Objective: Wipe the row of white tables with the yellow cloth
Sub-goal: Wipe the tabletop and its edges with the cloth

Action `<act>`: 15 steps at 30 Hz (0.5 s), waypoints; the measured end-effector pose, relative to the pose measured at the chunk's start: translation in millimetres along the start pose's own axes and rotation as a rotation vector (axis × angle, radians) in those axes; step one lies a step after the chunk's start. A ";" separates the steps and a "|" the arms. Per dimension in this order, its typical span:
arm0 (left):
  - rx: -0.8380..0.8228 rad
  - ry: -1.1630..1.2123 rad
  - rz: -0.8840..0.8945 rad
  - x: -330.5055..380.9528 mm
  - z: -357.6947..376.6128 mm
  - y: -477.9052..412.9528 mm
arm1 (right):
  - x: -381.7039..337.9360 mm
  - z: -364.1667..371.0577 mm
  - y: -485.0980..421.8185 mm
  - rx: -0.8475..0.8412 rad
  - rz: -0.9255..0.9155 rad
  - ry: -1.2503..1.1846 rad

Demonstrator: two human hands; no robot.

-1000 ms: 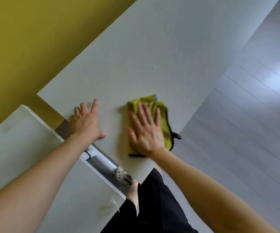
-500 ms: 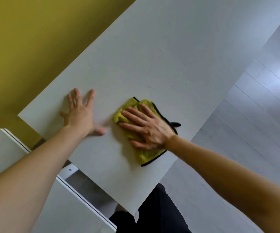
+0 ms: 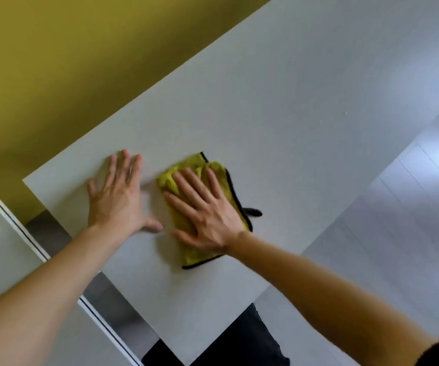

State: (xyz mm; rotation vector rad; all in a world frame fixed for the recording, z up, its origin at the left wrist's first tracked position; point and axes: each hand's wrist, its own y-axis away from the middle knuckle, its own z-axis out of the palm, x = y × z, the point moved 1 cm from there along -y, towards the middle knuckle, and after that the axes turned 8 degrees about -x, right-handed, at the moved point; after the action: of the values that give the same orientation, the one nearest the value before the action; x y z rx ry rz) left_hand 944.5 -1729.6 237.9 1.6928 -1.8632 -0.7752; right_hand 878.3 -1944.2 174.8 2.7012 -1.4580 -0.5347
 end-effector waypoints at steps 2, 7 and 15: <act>0.016 -0.017 0.036 -8.4 3.5 0.7 | -28.2 9.2 6.0 -0.124 -0.123 0.039; -0.034 0.124 0.006 -19.1 7.9 -1.0 | 76.2 -27.4 -30.7 -0.089 -0.202 0.109; -0.220 0.363 -0.146 -33.7 22.6 -9.7 | 124.5 -68.8 -110.4 0.068 0.366 0.082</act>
State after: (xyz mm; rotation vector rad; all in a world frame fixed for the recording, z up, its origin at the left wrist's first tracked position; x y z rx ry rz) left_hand 939.0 -1694.9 215.3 1.7083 -1.3725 -0.6495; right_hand 1051.2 -1993.2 183.8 2.3799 -1.9145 -0.3537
